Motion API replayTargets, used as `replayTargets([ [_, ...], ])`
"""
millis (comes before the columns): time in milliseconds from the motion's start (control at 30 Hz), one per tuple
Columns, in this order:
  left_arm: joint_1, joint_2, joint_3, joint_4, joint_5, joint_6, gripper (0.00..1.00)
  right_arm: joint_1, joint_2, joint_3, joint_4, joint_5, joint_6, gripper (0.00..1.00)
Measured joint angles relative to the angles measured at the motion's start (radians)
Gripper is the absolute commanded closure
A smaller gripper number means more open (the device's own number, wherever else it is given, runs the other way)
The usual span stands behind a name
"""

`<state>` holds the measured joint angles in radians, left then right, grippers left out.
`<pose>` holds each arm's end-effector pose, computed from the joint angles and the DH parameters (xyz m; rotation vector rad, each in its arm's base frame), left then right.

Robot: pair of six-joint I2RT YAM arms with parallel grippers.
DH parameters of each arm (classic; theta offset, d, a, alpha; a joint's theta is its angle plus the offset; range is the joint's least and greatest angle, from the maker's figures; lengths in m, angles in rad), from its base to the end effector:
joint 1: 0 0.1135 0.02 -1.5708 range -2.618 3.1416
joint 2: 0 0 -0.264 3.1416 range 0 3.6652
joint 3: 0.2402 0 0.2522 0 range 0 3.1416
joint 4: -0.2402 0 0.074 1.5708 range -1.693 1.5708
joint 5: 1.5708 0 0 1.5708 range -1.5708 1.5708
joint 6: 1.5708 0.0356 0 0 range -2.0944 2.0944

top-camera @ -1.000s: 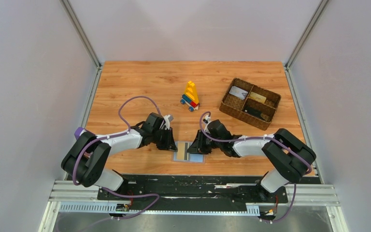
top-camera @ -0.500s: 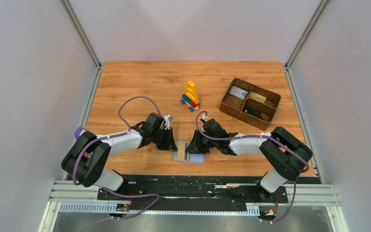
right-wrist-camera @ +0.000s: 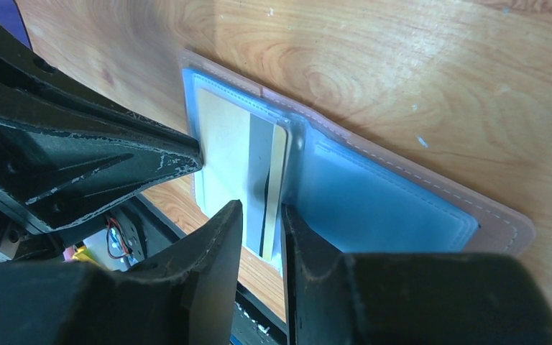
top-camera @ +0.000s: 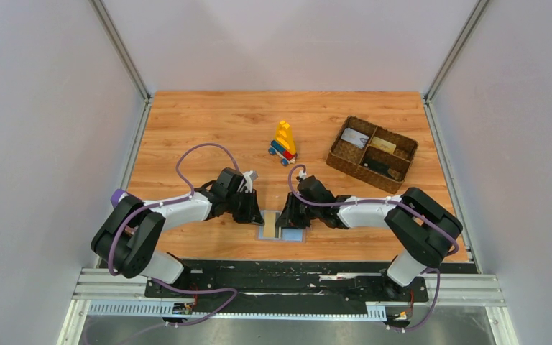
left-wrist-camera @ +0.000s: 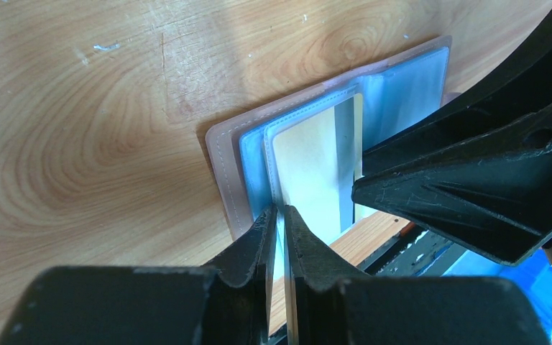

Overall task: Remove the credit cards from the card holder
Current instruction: Remove the credit card from the card holder.

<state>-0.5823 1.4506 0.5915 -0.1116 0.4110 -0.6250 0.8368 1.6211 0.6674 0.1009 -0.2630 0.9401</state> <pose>0.2043 -0.1516 0.1413 0.1174 2.7242 -0.9448 0.1909 0.2254 0.1305 0.0056 2.7088 1.0136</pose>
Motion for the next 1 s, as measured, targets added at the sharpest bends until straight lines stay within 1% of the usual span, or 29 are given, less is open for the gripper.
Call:
replayTargets([
  [167, 0.001, 0.000, 0.000, 0.000, 0.000, -0.001, 0.83, -0.006, 0.010, -0.008, 0.034, -0.019, 0.000, 0.74],
  [267, 0.001, 0.001, 0.000, 0.000, 0.000, -0.002, 0.83, -0.011, 0.012, -0.029, 0.082, -0.032, -0.003, 0.78],
  [333, 0.002, 0.002, 0.000, 0.000, 0.001, -0.002, 0.83, -0.013, 0.012, -0.043, 0.108, -0.035, -0.003, 0.84],
  [433, 0.003, 0.004, 0.000, 0.002, 0.003, -0.003, 0.83, -0.017, 0.012, -0.068, 0.146, -0.034, -0.004, 0.98],
  [467, 0.003, 0.004, 0.000, 0.002, 0.004, -0.003, 0.83, -0.019, 0.012, -0.076, 0.158, -0.034, -0.005, 1.00],
  [700, 0.002, 0.010, 0.000, 0.009, 0.008, -0.010, 0.83, -0.035, -0.029, -0.144, 0.247, -0.037, -0.010, 1.00],
  [1000, 0.002, 0.018, 0.001, 0.013, 0.009, -0.017, 0.83, -0.076, -0.116, -0.175, 0.231, -0.055, -0.025, 1.00],
])
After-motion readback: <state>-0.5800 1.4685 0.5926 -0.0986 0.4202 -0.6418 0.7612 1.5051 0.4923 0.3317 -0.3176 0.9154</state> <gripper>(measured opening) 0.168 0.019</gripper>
